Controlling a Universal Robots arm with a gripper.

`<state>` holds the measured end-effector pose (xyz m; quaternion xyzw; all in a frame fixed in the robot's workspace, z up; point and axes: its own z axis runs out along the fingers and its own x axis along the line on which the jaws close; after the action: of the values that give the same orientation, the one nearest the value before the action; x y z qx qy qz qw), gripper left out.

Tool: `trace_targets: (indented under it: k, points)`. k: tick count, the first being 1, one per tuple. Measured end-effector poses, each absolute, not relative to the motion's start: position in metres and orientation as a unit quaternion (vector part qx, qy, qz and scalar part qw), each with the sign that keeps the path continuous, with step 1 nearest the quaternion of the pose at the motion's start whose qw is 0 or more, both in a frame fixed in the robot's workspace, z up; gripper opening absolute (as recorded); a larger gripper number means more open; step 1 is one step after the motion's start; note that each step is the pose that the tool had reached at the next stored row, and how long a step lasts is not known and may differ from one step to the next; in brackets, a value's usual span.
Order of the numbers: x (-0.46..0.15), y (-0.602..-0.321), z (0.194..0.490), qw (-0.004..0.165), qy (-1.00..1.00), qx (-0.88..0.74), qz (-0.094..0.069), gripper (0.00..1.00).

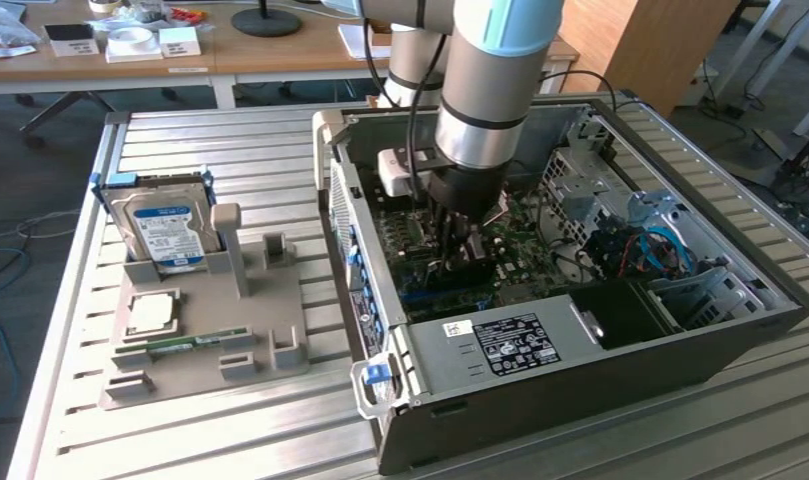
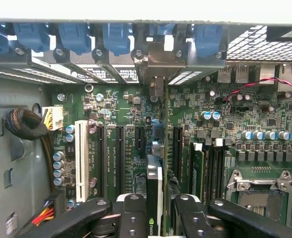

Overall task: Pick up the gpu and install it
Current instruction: 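Insert the gpu into the slot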

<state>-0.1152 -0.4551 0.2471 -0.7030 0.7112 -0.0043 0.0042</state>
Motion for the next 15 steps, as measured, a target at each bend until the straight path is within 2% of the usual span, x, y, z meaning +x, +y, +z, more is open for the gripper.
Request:
trace_targets:
  k: [13,14,15]
  points:
    - [-0.1167,-0.4551,0.2471,0.004,0.711,-0.703,-0.004,0.26]
    - [-0.1172,-0.4550,0.2470,0.004,0.712,-0.703,-0.004,0.27]
    - [-0.1171,-0.4550,0.2470,0.004,0.712,-0.703,-0.004,0.33]
